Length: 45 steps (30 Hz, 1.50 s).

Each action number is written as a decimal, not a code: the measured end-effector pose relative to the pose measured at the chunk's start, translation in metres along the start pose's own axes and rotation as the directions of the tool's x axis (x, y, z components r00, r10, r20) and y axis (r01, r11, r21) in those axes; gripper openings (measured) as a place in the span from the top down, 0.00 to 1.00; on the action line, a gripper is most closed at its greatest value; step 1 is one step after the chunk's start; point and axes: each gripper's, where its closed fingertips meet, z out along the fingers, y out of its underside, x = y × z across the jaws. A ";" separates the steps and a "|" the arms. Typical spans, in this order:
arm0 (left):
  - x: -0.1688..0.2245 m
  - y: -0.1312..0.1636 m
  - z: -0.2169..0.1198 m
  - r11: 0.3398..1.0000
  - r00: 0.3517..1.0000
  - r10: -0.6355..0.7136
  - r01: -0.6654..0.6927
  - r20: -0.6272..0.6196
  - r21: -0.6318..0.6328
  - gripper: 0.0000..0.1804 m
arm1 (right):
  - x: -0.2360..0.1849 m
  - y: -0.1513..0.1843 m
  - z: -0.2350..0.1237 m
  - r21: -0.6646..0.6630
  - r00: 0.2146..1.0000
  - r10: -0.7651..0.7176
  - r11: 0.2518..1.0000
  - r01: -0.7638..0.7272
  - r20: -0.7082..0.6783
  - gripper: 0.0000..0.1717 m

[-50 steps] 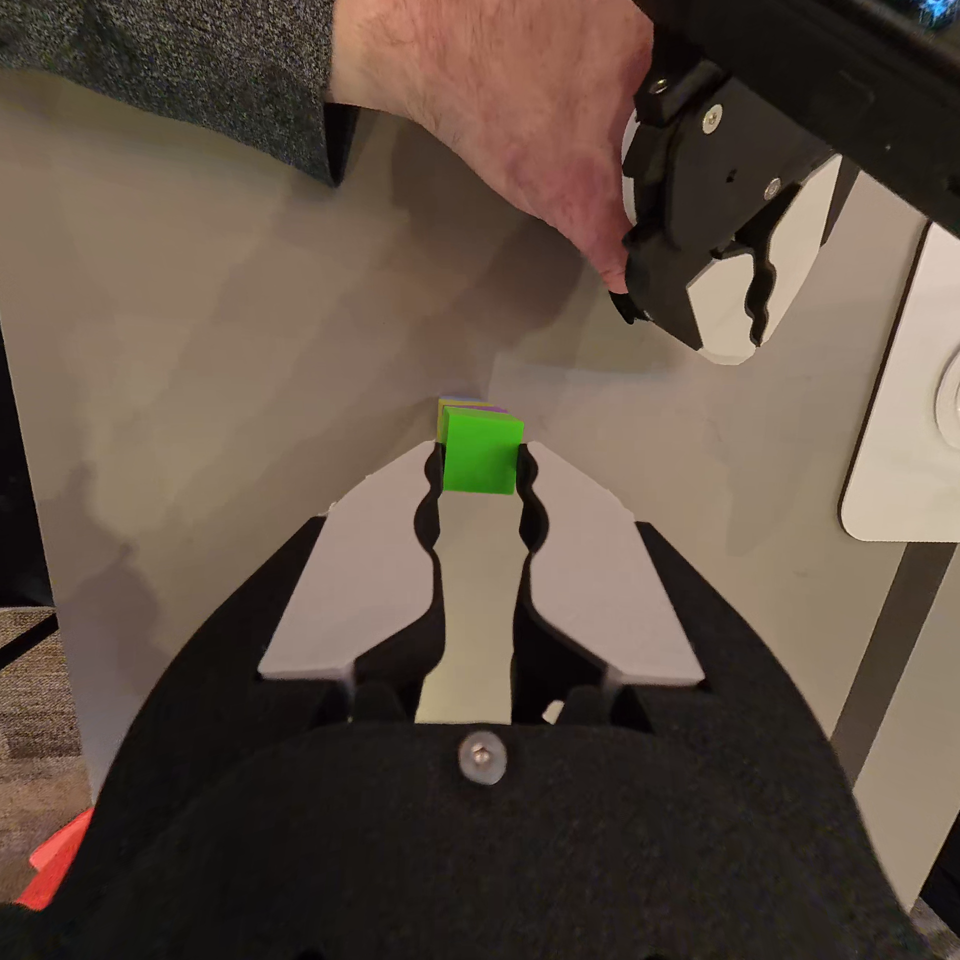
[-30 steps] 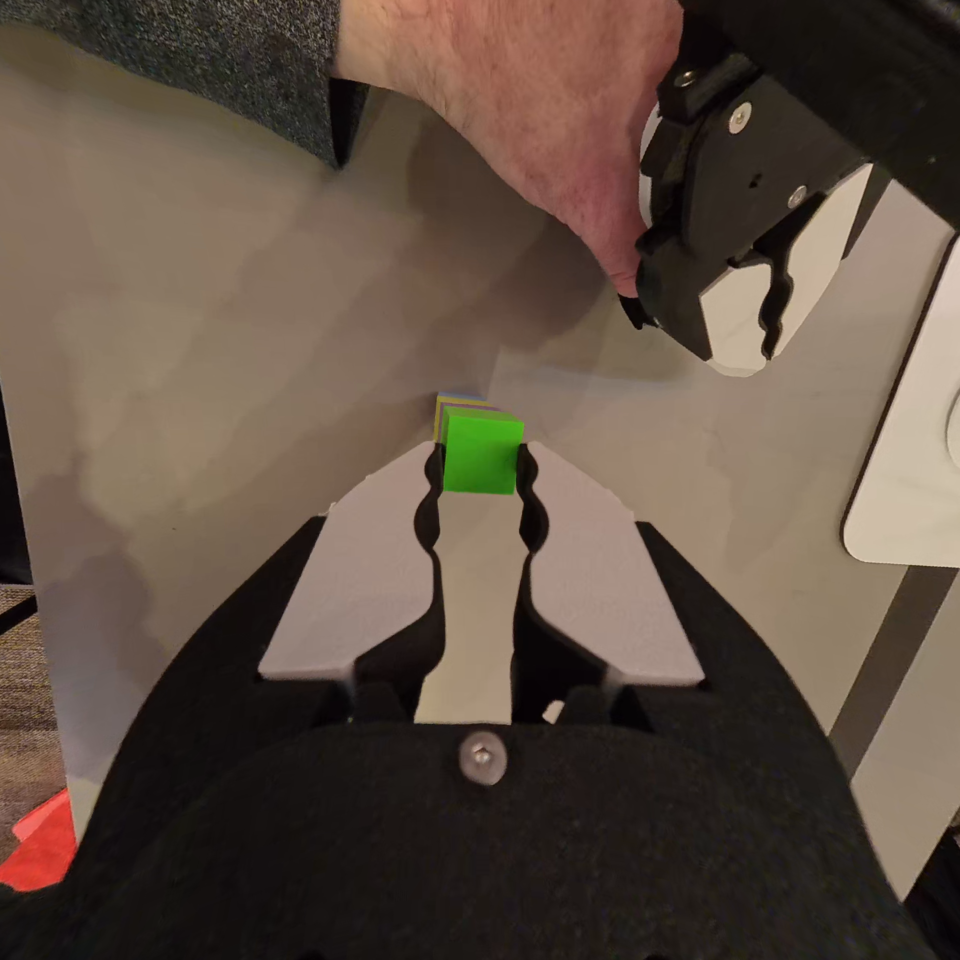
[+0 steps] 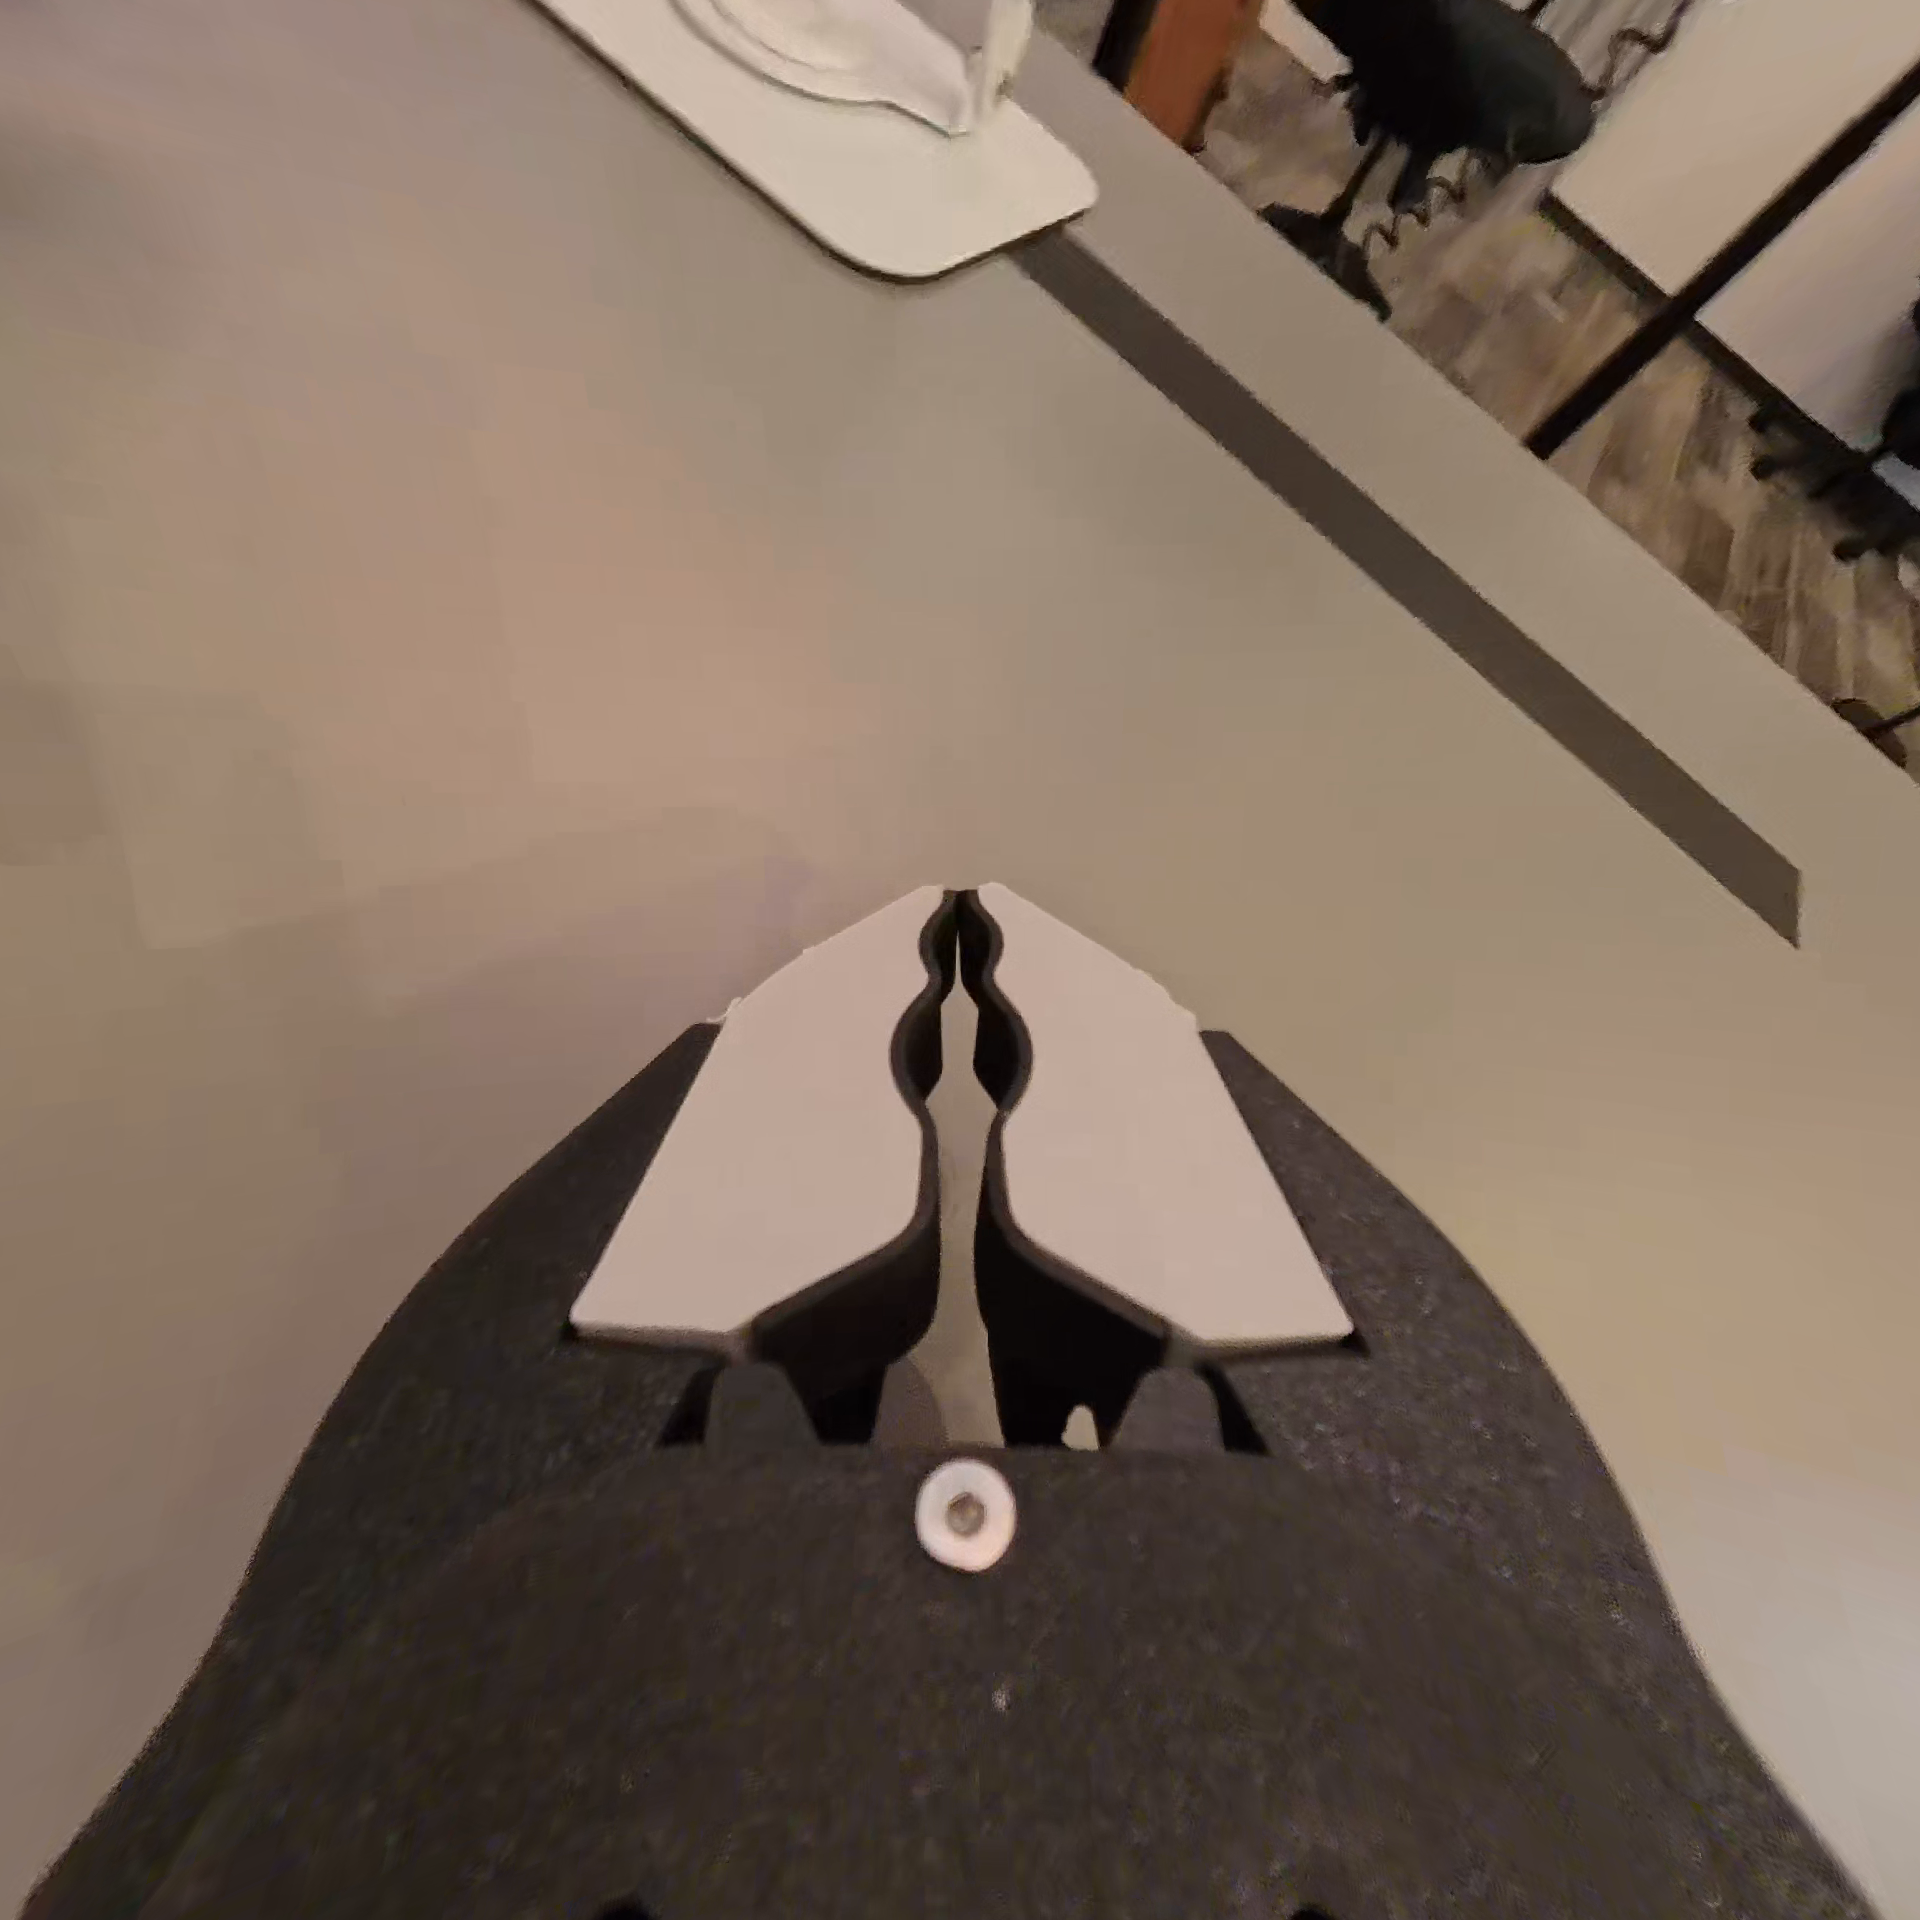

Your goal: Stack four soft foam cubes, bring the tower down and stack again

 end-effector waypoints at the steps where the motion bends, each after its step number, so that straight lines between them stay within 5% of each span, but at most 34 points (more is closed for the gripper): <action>1: 0.000 0.000 -0.001 1.000 1.000 -0.001 0.001 0.006 -0.001 1.00 | 0.007 -0.001 -0.002 0.017 1.000 0.015 1.000 -0.015 -0.019 1.00; 16: -0.011 0.021 -0.044 1.000 0.992 -0.020 0.017 0.125 0.026 1.00 | 0.052 0.038 -0.010 -0.069 0.987 0.114 0.990 -0.122 -0.115 1.00; 29: -0.041 0.068 -0.120 0.972 0.940 -0.235 0.227 0.247 0.061 1.00 | 0.060 0.046 -0.015 -0.086 0.980 0.165 0.981 -0.175 -0.114 1.00; 37: -0.039 0.075 -0.136 0.982 0.933 -0.142 0.175 0.330 -0.075 1.00 | 0.061 0.050 -0.016 -0.096 0.975 0.190 0.975 -0.201 -0.116 1.00; 45: 0.003 0.075 -0.108 0.929 0.974 -0.103 0.167 0.204 -0.330 1.00 | 0.060 0.052 -0.016 -0.111 0.974 0.199 0.971 -0.210 -0.105 1.00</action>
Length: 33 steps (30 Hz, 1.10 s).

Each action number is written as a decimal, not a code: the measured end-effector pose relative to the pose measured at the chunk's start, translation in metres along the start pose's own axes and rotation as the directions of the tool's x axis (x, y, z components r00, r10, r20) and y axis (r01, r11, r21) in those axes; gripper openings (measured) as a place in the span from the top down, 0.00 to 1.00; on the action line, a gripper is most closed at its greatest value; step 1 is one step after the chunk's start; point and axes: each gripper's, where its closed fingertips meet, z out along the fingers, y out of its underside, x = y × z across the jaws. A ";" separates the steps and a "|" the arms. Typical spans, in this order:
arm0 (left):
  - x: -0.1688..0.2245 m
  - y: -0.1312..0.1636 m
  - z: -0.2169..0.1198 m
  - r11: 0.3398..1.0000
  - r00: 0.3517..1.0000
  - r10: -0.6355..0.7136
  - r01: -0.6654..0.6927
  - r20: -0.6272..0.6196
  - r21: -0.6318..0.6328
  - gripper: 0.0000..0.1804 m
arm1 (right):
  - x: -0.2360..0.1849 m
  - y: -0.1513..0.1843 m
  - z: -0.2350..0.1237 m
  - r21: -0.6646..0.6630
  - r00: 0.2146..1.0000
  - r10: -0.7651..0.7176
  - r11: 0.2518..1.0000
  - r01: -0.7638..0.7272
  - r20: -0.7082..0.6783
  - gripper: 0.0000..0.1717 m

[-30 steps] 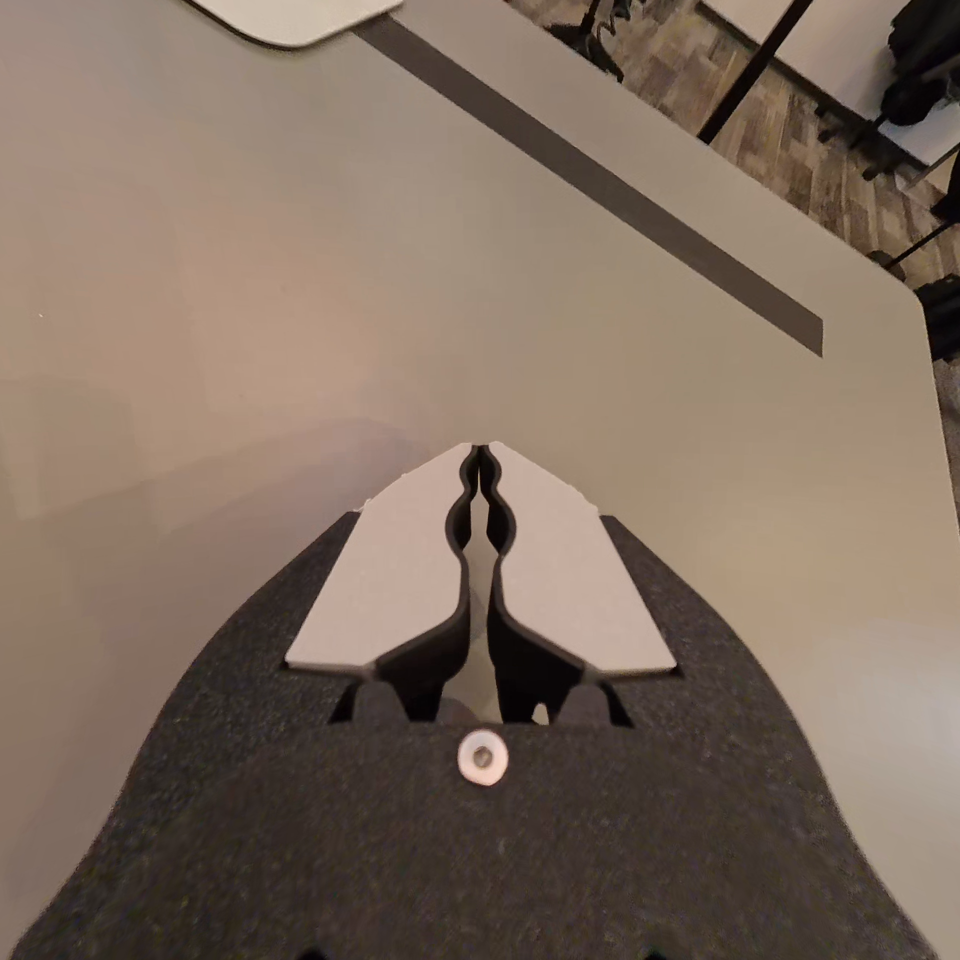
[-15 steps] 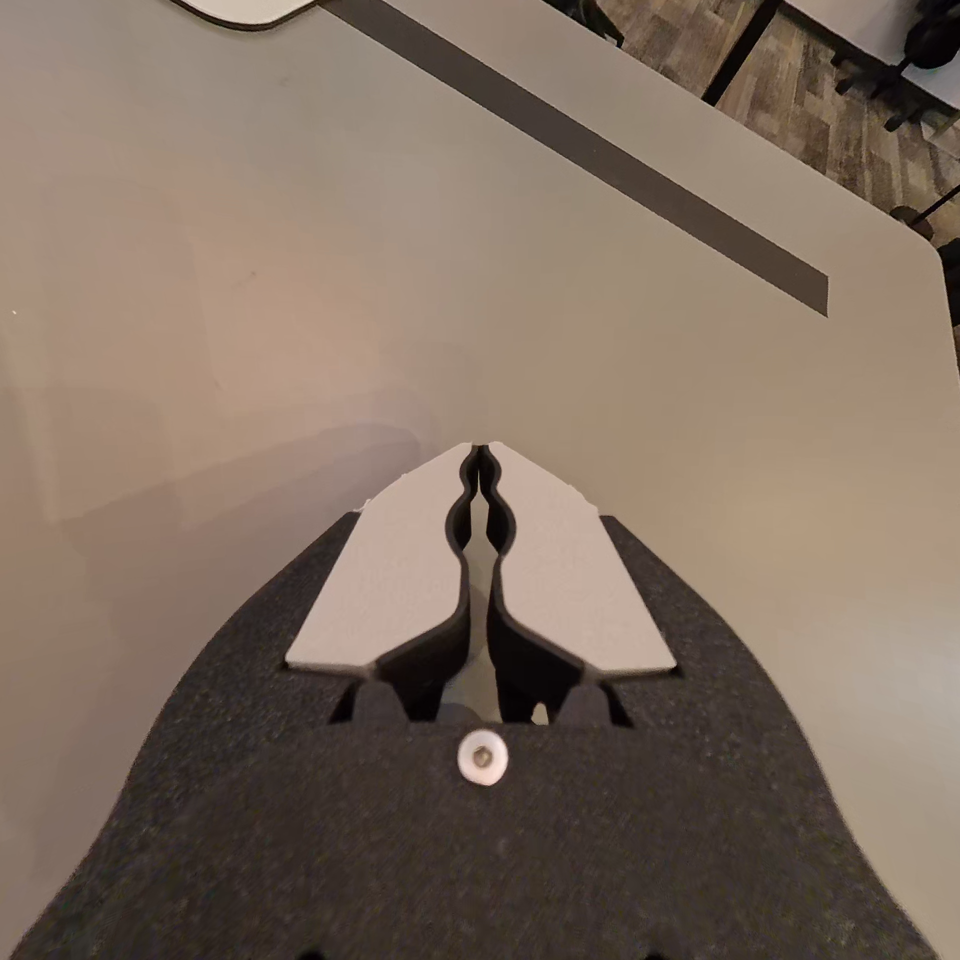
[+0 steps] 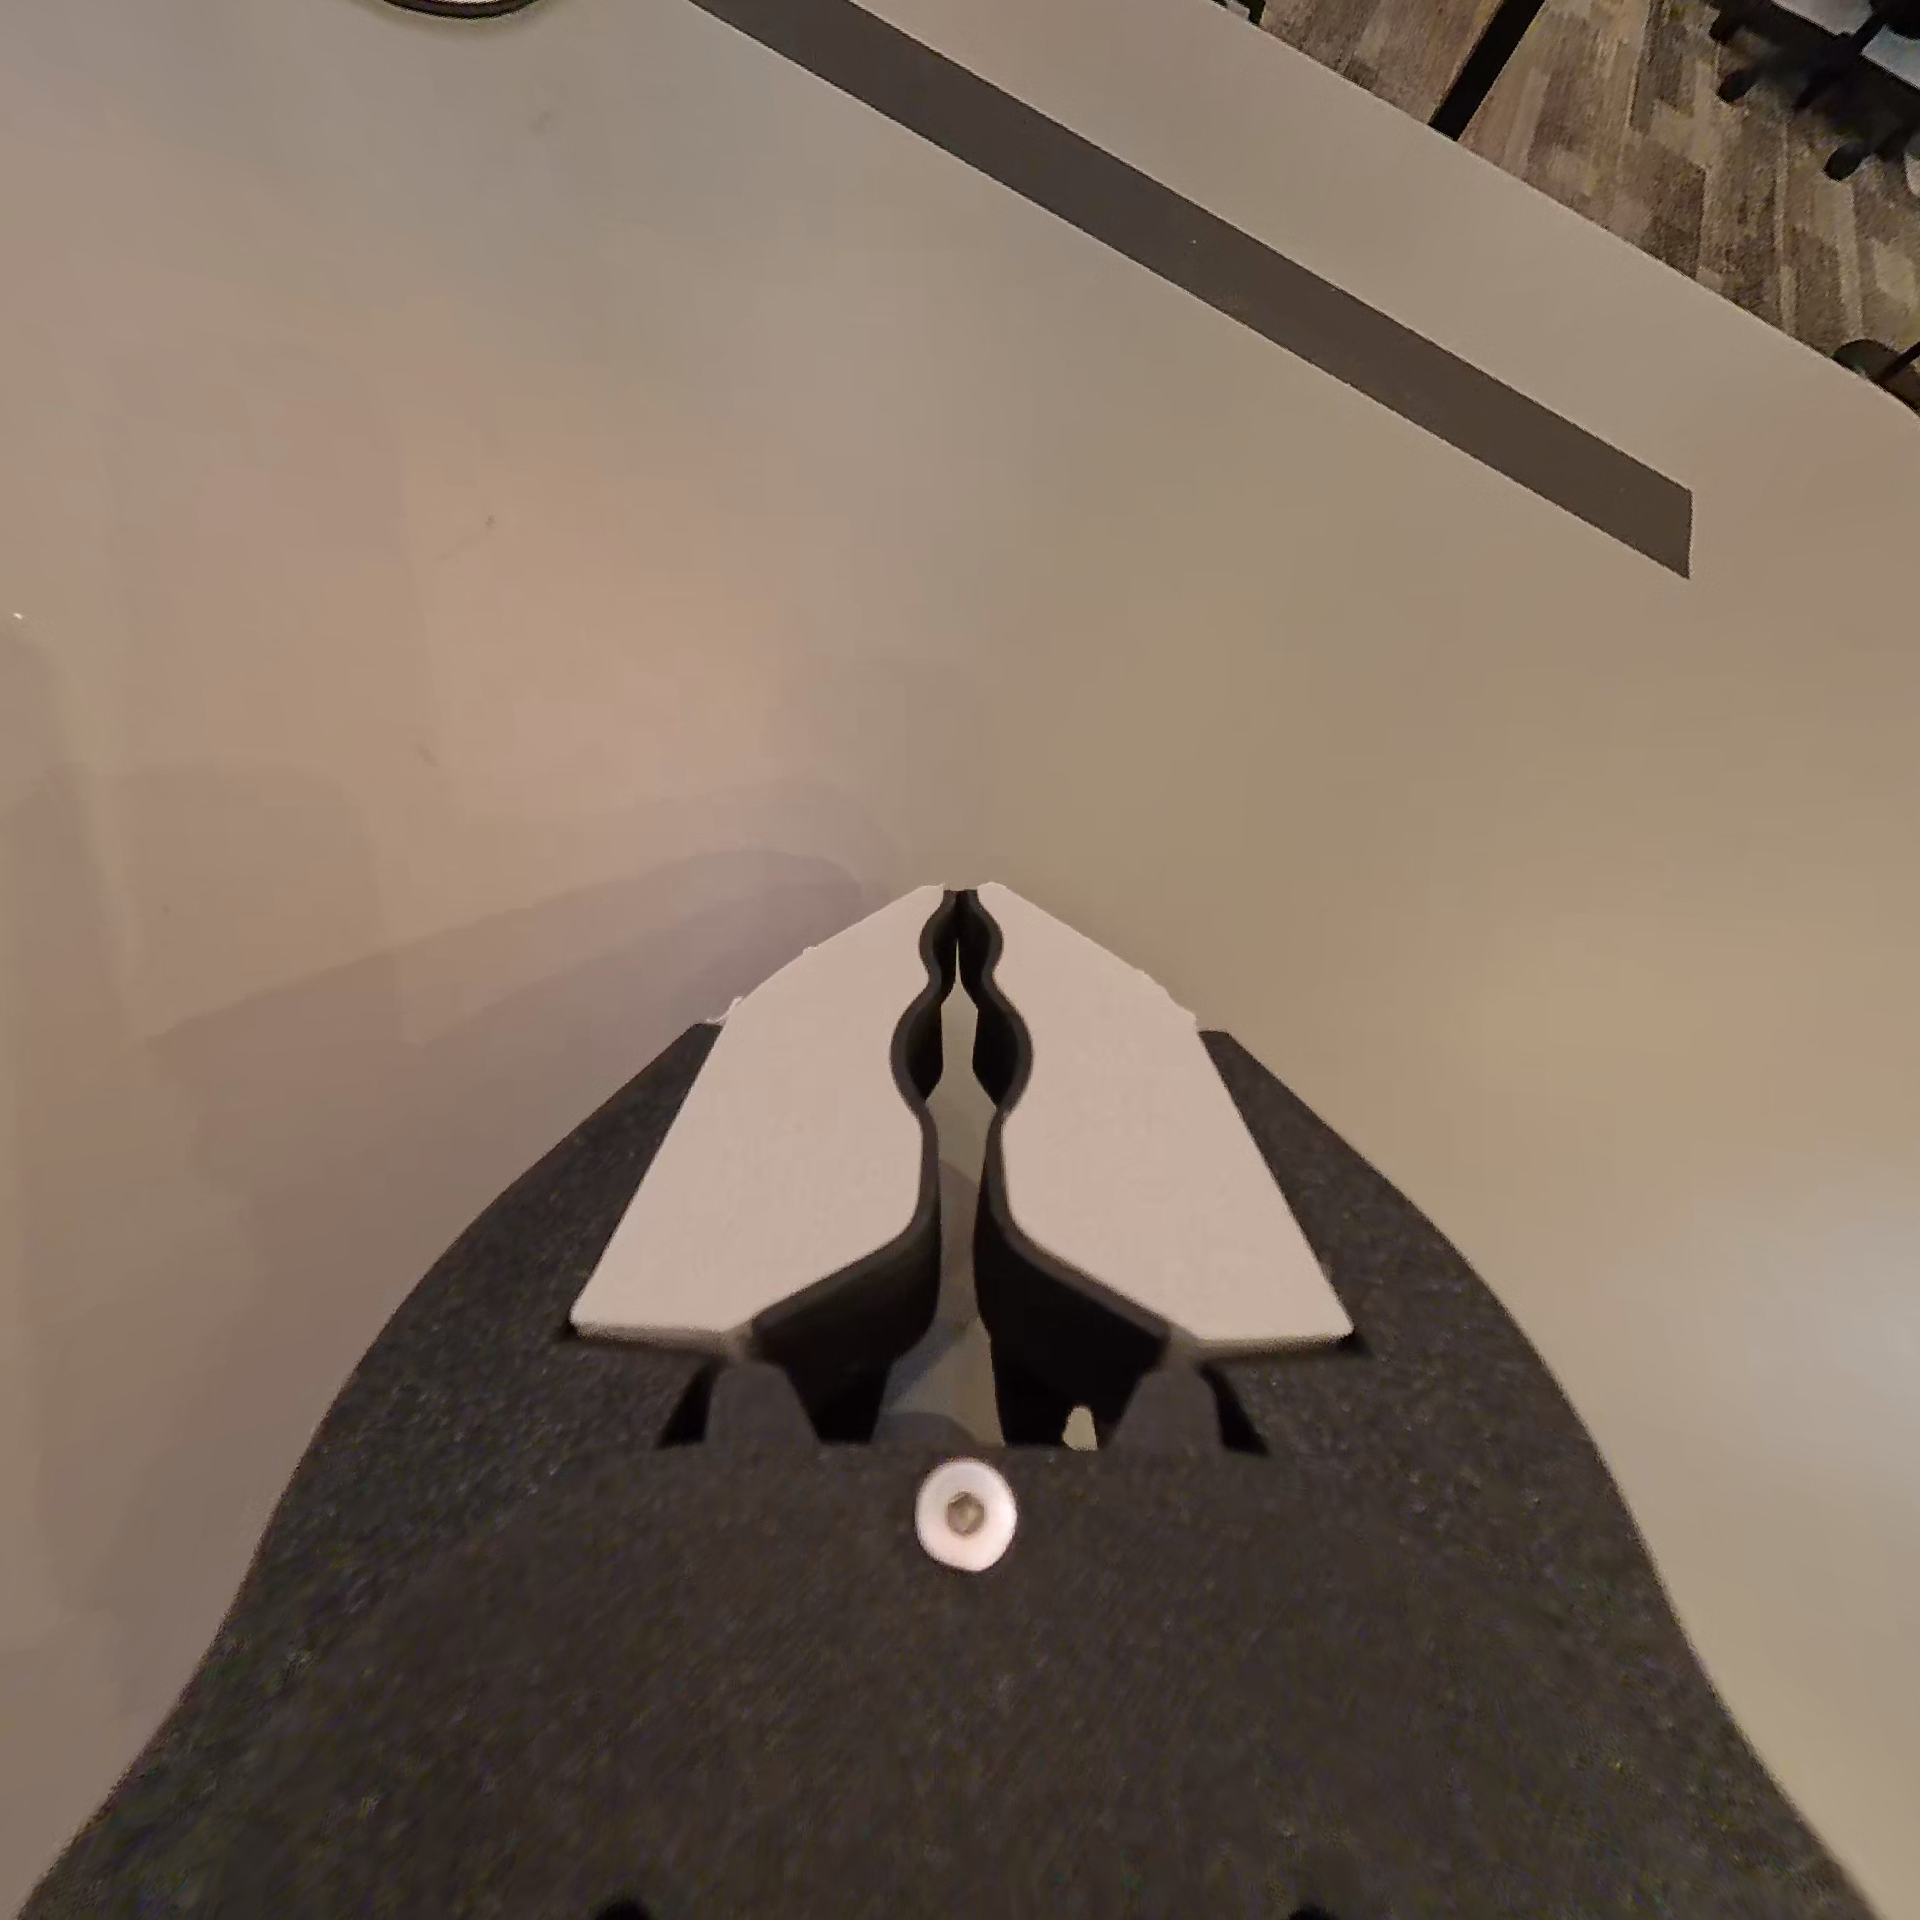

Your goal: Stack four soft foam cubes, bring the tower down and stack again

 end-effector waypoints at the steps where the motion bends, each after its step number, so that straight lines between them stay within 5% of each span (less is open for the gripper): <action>1: 0.007 -0.001 0.003 1.000 1.000 -0.009 0.009 -0.018 -0.012 1.00 | 0.000 0.000 0.000 -0.002 1.000 0.002 1.000 -0.002 0.001 1.00; 6: 0.061 -0.008 0.012 0.995 0.995 0.056 -0.063 -0.082 -0.081 1.00 | 0.000 0.001 0.001 -0.011 1.000 0.018 1.000 -0.018 0.014 1.00; 13: 0.137 -0.063 0.029 0.990 0.977 0.132 -0.139 -0.166 -0.026 1.00 | 0.000 0.002 -0.001 -0.008 0.999 0.038 0.999 -0.038 0.020 1.00; 26: 0.041 -0.025 0.028 1.000 0.995 0.026 -0.027 -0.092 -0.007 1.00 | -0.003 0.003 -0.002 -0.012 0.999 0.036 0.999 -0.036 0.037 1.00; 33: 0.002 0.003 0.038 0.998 0.993 -0.059 0.060 -0.104 0.013 1.00 | -0.033 -0.015 -0.010 0.076 0.984 0.037 0.996 -0.051 0.171 1.00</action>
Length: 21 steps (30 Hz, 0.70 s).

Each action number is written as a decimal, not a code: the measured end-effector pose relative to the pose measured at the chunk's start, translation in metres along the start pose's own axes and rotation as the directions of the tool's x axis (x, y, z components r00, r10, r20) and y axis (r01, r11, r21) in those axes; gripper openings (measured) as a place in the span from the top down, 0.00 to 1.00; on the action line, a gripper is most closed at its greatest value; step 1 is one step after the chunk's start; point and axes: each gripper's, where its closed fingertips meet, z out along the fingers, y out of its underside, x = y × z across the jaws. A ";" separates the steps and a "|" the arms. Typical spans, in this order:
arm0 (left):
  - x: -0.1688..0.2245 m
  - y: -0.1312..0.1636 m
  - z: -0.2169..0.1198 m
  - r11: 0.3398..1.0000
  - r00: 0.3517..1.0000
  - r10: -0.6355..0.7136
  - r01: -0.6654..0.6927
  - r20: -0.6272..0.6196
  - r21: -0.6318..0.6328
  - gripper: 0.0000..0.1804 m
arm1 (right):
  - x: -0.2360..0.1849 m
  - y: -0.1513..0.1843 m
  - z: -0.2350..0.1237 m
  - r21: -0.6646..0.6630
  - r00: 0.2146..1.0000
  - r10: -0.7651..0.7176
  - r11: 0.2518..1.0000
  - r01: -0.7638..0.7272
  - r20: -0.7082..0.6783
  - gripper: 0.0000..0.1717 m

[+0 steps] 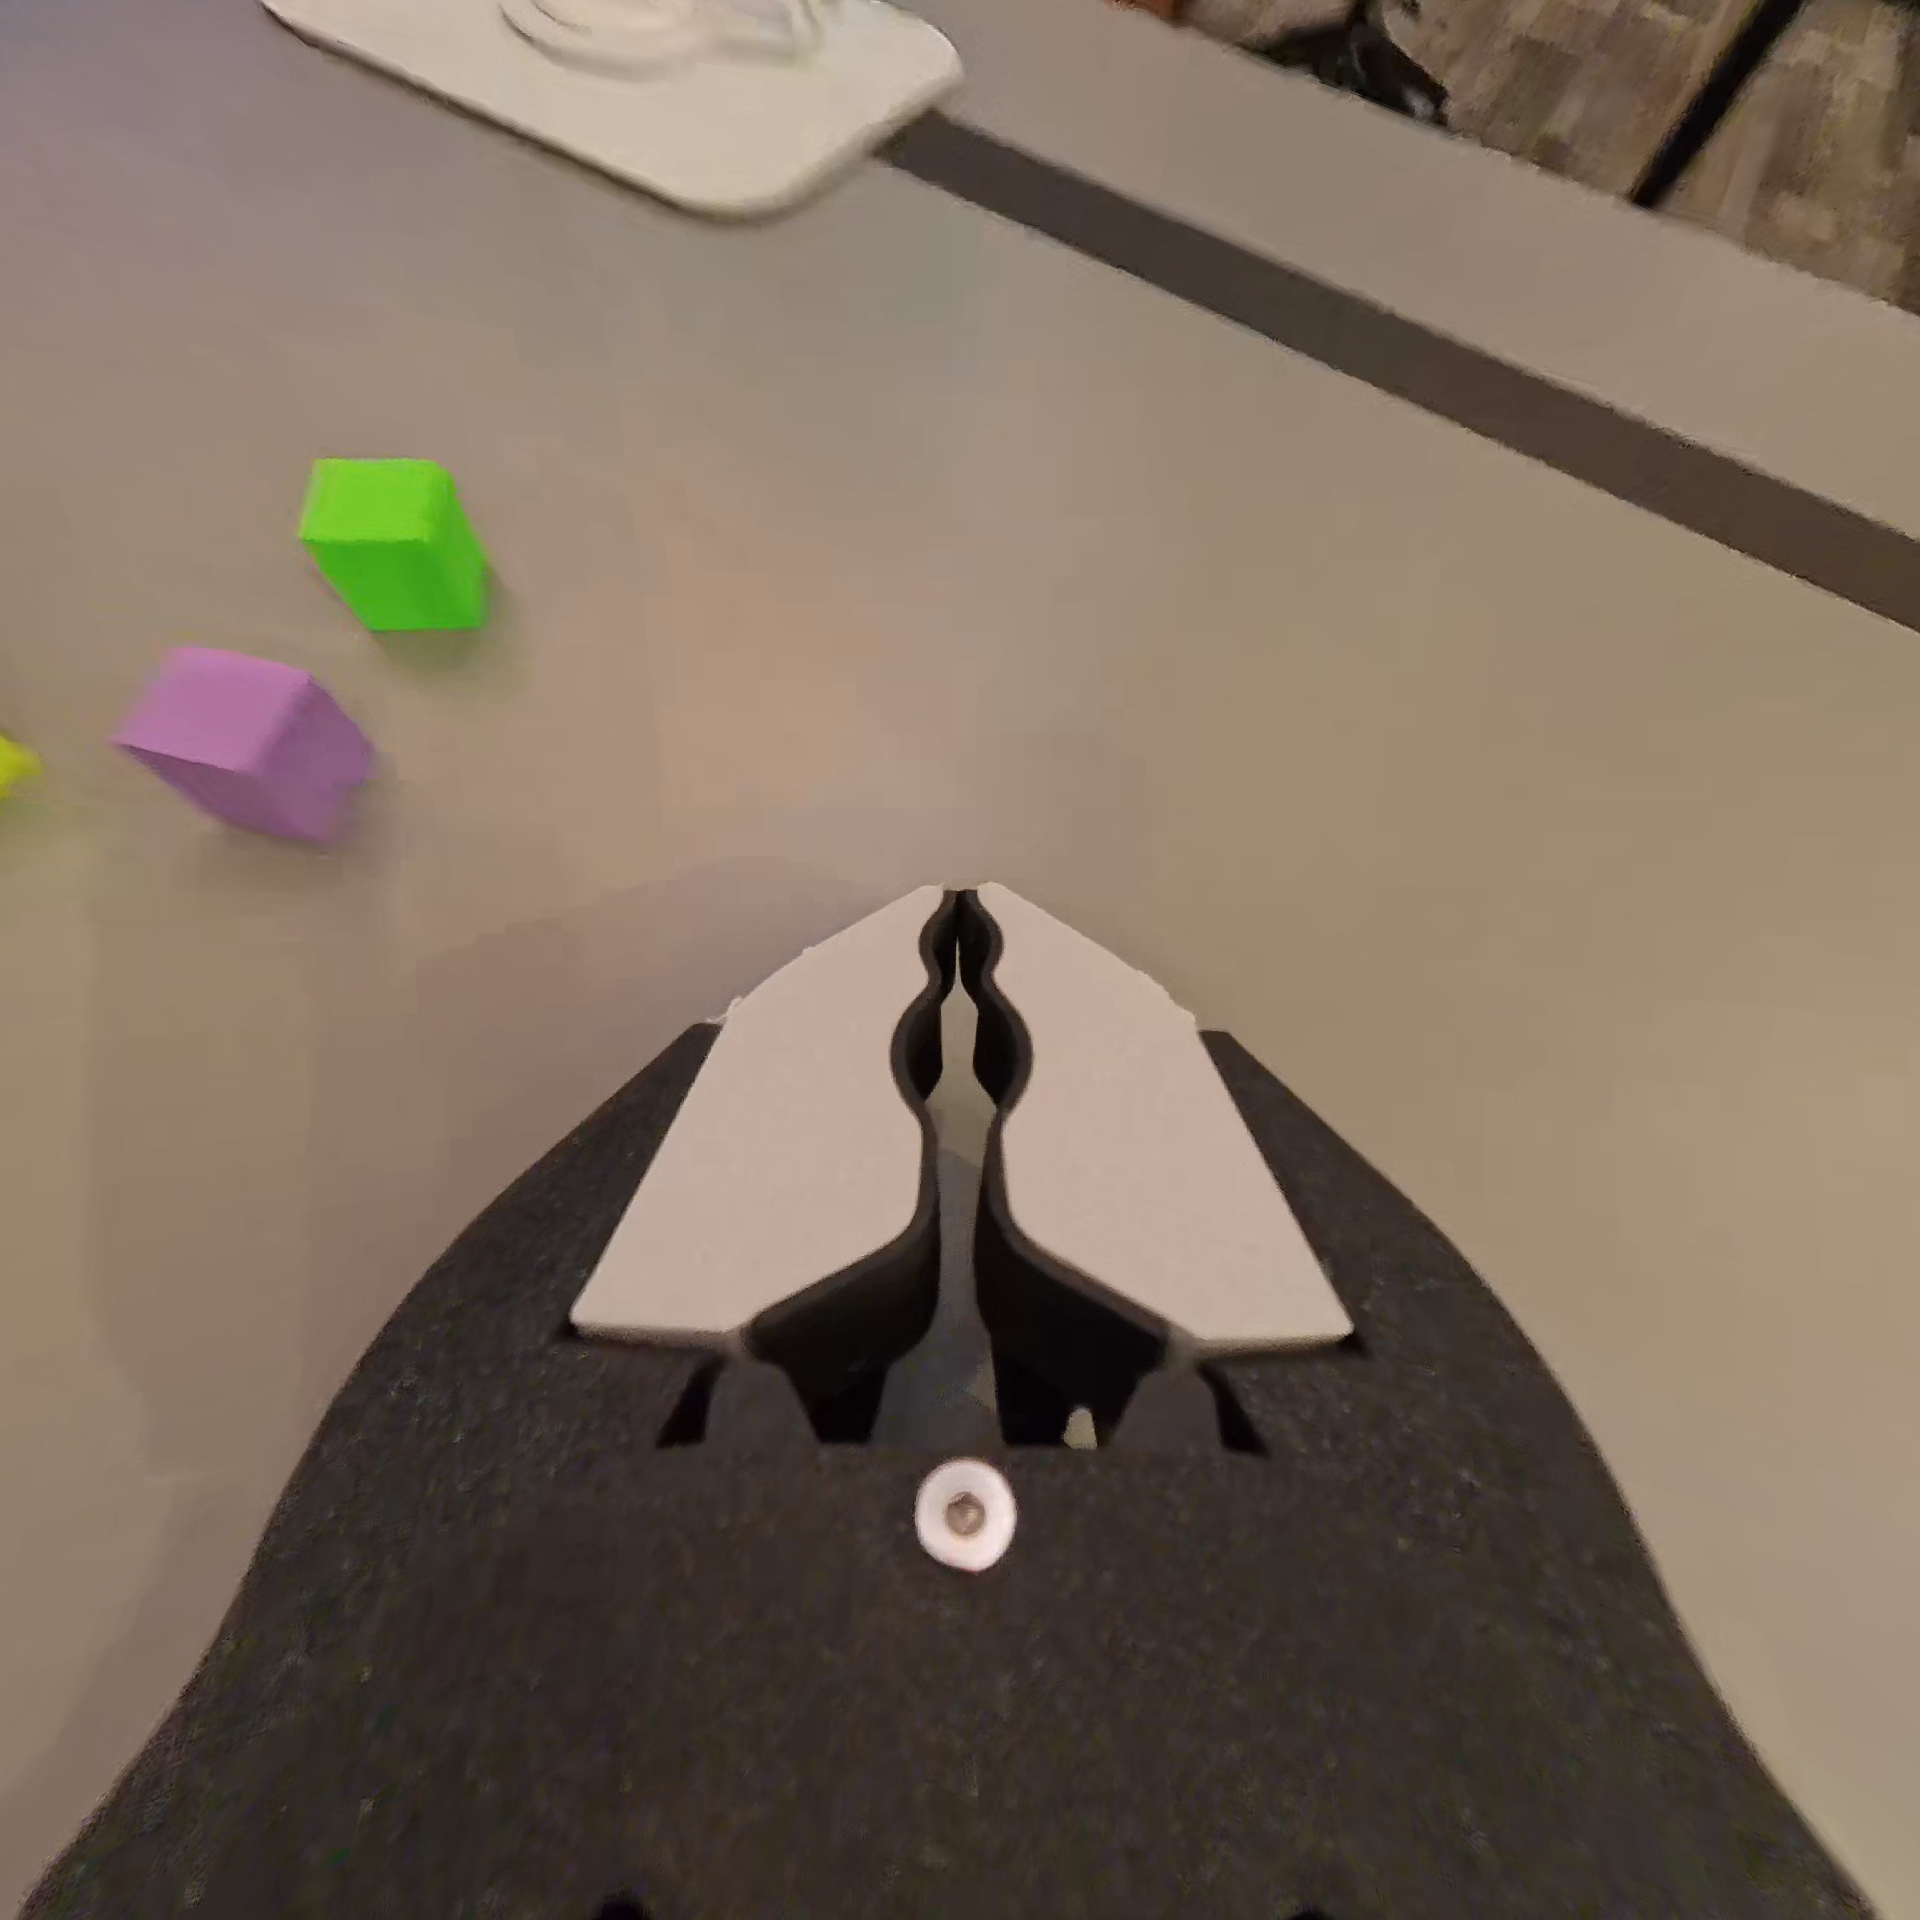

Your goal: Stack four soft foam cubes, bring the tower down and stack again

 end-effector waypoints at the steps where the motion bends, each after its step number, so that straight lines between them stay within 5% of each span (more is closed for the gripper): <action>1: 0.002 0.000 0.000 1.000 1.000 0.005 -0.004 -0.018 0.021 1.00 | -0.010 -0.011 -0.004 0.060 0.999 -0.008 0.998 0.004 0.051 1.00; 4: 0.009 0.000 0.000 0.999 0.997 0.022 -0.019 -0.080 0.037 1.00 | -0.058 -0.049 -0.027 0.256 0.961 -0.126 0.965 0.061 0.248 1.00; 7: 0.011 -0.001 0.001 0.999 0.993 0.014 -0.010 -0.116 0.041 1.00 | -0.102 -0.061 -0.036 0.302 0.899 -0.283 0.936 0.183 0.334 1.00; 13: 0.011 -0.003 0.003 0.999 0.992 0.022 -0.017 -0.124 0.045 1.00 | -0.169 -0.053 -0.024 0.230 0.770 -0.451 0.892 0.388 0.451 0.96; 21: 0.013 -0.004 0.003 0.999 0.989 0.030 -0.023 -0.142 0.047 1.00 | -0.205 -0.043 0.004 0.098 0.582 -0.643 0.709 0.699 0.498 0.79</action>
